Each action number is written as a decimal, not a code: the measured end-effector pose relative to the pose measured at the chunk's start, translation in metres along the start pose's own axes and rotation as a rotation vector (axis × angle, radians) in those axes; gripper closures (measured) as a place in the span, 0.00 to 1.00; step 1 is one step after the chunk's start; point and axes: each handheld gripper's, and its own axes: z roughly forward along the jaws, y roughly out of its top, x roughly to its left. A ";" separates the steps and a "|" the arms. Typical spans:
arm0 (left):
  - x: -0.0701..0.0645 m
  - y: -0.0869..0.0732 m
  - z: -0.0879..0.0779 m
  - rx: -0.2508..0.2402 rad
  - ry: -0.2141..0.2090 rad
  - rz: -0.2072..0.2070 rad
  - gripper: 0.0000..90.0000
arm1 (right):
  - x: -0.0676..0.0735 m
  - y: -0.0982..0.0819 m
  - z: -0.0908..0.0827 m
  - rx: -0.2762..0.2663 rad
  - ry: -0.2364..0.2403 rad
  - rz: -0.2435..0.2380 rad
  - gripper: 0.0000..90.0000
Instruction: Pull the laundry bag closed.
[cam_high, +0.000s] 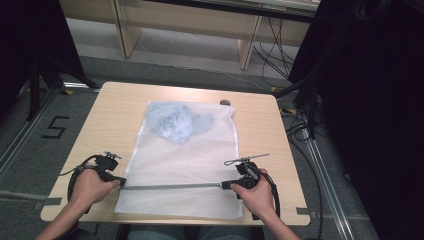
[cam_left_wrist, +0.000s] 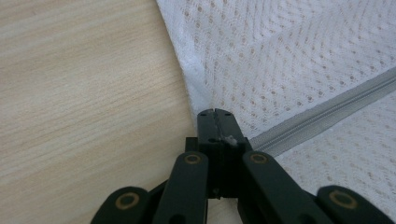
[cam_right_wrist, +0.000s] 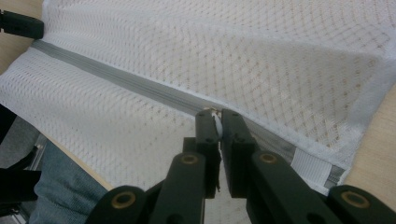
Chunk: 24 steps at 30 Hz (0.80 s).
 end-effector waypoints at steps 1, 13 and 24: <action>0.000 0.000 0.000 0.000 0.000 0.001 1.00 | 0.000 0.000 0.000 0.000 0.003 0.001 0.97; 0.002 0.000 0.000 0.002 -0.009 -0.006 1.00 | -0.003 0.001 -0.002 0.007 0.006 0.015 0.97; 0.000 0.001 0.001 -0.001 -0.009 -0.016 1.00 | -0.005 0.001 -0.003 0.019 -0.002 0.029 0.97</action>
